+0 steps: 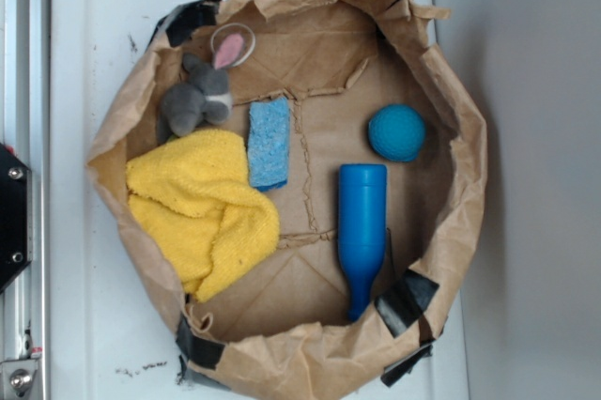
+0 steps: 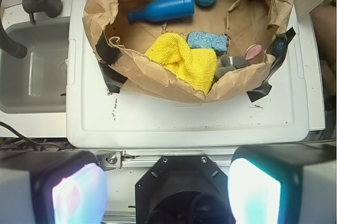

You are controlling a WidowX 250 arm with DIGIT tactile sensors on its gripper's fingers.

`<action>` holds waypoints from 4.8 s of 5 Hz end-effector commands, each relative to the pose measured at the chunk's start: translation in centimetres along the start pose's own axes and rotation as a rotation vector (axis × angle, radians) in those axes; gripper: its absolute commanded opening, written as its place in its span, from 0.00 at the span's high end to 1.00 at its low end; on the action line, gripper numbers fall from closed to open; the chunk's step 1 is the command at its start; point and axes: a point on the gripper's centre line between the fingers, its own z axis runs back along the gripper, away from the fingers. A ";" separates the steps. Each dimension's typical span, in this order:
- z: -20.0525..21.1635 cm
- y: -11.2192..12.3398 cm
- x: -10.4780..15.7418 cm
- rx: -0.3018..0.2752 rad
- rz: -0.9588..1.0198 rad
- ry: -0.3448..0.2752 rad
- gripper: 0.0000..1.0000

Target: Grab the blue bottle.

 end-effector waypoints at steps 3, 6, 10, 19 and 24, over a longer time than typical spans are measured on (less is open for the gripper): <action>-1.8 -0.3 7.0 -0.011 0.075 -0.071 0.00; -4.5 -2.7 17.1 -0.135 -0.490 -0.074 0.00; -7.1 -2.1 17.9 -0.158 -0.737 -0.022 0.00; -18.8 1.1 17.4 -0.078 -1.166 0.005 0.00; -22.0 0.6 15.9 -0.045 -1.236 0.048 0.00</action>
